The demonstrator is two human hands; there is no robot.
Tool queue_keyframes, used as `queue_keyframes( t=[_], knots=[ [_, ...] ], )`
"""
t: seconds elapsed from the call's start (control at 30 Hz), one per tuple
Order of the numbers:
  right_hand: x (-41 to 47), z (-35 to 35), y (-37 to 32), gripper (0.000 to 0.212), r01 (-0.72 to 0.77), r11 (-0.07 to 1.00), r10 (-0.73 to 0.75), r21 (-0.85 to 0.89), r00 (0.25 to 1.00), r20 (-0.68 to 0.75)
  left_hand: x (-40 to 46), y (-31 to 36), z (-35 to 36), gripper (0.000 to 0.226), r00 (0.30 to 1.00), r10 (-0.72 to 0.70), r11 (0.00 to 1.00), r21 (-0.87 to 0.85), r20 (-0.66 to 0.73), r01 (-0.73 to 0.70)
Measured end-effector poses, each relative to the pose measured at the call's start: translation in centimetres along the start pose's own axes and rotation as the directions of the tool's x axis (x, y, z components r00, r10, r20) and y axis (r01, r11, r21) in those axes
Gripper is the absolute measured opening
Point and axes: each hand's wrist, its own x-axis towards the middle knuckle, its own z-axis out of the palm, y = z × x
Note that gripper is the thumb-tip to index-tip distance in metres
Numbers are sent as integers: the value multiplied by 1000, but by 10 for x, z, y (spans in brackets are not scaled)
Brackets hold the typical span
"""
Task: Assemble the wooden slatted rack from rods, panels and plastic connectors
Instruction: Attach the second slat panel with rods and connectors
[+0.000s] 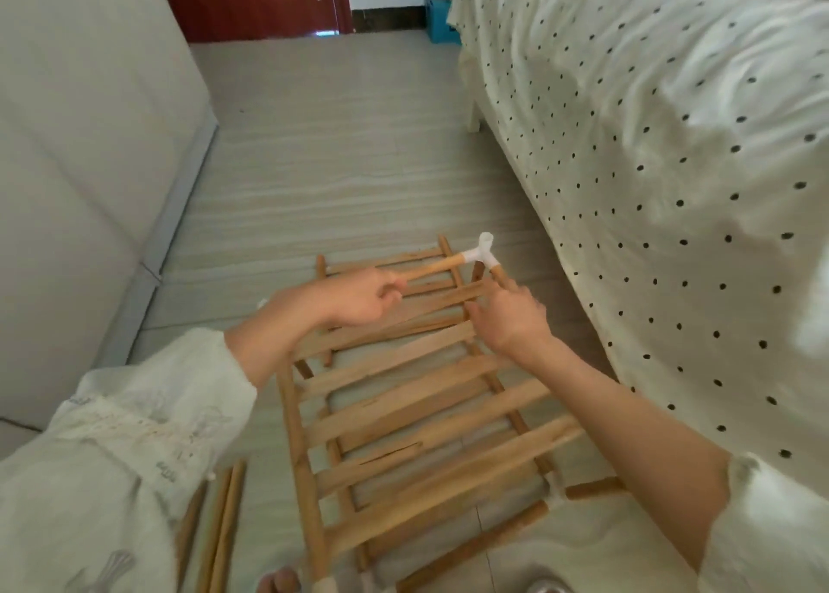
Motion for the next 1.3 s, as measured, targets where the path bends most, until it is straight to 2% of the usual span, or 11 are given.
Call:
queue_keyframes(
  t=[0.1, 0.2, 0.27, 0.37, 0.43, 0.53, 0.67, 0.8, 0.97, 1.17, 1.3],
  knots=[
    [-35, -4, -44, 45, 144, 989, -145, 25, 986, 84, -50, -21, -12, 35, 996, -37, 997, -71, -81, 31],
    [-72, 8, -95, 49, 291, 956, -294, 38, 944, 151, -99, -53, -4, 31, 973, -67, 965, -261, -220, 8],
    [-92, 28, -124, 56, 353, 935, -350, 21, 916, 195, -128, -83, 15, 29, 942, -139, 907, -422, -307, -4],
    [-115, 70, -159, 77, 404, 914, -390, -29, 898, 205, -165, -135, 65, 27, 878, -324, 807, -587, -354, 62],
    [-119, 98, -174, 86, 424, 903, -401, -77, 892, 209, -183, -169, 104, 27, 827, -456, 738, -659, -328, 146],
    [-104, 124, -181, 75, 456, 880, -430, -134, 884, 186, -195, -210, 151, 30, 785, -585, 643, -705, -201, 299],
    [-72, 131, -186, 73, 494, 869, -491, -25, 867, 79, -180, -251, 191, 33, 738, -670, 556, -715, -85, 423],
    [-39, 135, -192, 70, 500, 866, -500, -14, 866, -18, -164, -271, 227, 38, 686, -727, 487, -689, 21, 537],
    [-18, 134, -198, 63, 449, 893, -444, 46, 892, -80, -169, -302, 275, 44, 566, -815, 382, -621, 123, 685],
    [-16, 144, -193, 51, 475, 877, -461, 80, 876, -145, -169, -300, 320, 39, 588, -792, 482, -425, 163, 766],
    [-14, 145, -192, 47, 472, 876, -455, 100, 877, -156, -158, -297, 318, 41, 590, -786, 437, -507, 186, 743]
  ],
)
